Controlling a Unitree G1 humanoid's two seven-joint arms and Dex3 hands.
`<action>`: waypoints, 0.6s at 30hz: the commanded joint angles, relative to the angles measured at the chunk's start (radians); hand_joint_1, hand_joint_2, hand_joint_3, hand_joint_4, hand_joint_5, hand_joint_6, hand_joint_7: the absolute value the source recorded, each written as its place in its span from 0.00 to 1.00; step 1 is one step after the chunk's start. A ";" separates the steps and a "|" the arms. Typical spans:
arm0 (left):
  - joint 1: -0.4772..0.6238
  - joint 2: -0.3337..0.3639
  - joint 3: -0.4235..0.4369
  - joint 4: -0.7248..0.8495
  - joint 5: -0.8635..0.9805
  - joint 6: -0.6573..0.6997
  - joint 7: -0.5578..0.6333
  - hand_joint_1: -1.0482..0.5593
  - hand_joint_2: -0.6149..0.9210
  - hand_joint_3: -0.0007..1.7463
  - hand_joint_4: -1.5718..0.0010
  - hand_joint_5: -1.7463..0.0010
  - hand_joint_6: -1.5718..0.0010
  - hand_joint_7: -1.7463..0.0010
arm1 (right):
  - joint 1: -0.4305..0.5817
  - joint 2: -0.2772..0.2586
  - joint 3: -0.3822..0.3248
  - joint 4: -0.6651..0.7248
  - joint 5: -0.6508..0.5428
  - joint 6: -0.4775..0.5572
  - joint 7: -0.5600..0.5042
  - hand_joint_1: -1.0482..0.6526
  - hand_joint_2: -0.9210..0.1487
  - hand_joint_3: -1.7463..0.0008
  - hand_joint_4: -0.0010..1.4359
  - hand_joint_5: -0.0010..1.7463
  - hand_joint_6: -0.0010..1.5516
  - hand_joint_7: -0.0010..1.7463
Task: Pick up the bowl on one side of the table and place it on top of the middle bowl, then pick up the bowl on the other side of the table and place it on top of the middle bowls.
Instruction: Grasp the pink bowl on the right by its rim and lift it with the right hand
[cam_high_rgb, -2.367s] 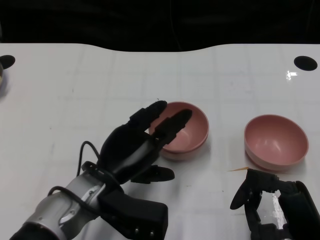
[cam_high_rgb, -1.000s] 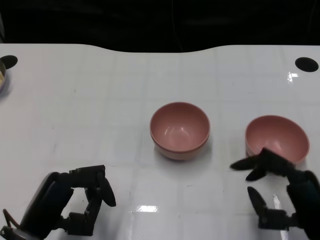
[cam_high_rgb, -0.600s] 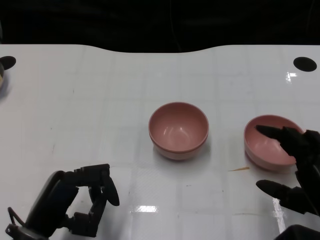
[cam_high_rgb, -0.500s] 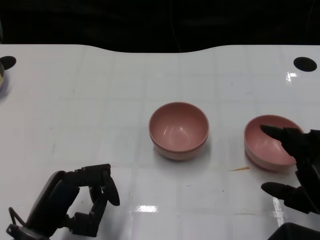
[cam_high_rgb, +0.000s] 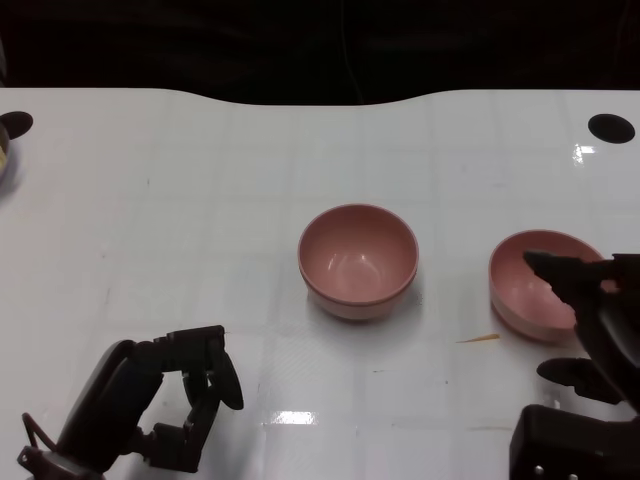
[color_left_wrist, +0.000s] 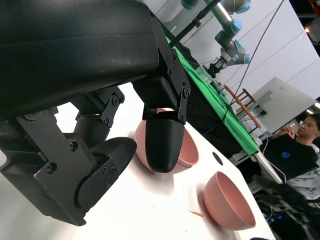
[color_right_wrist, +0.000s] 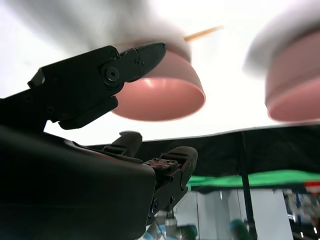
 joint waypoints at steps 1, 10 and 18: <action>0.004 0.008 0.010 -0.013 0.007 0.002 -0.006 0.66 0.57 0.90 0.44 0.00 0.46 0.13 | -0.053 -0.020 0.035 0.072 -0.016 0.019 -0.025 0.34 0.09 1.00 0.16 0.29 0.21 0.06; 0.029 0.008 0.008 -0.069 0.029 0.026 -0.017 0.66 0.57 0.89 0.46 0.00 0.47 0.14 | -0.186 -0.019 0.115 0.294 -0.020 0.044 -0.105 0.34 0.05 0.99 0.24 0.26 0.28 0.05; 0.037 0.004 0.005 -0.084 0.026 0.022 -0.023 0.68 0.59 0.88 0.45 0.00 0.45 0.15 | -0.310 -0.030 0.166 0.561 0.021 -0.087 -0.346 0.54 0.07 1.00 0.71 0.65 0.78 0.07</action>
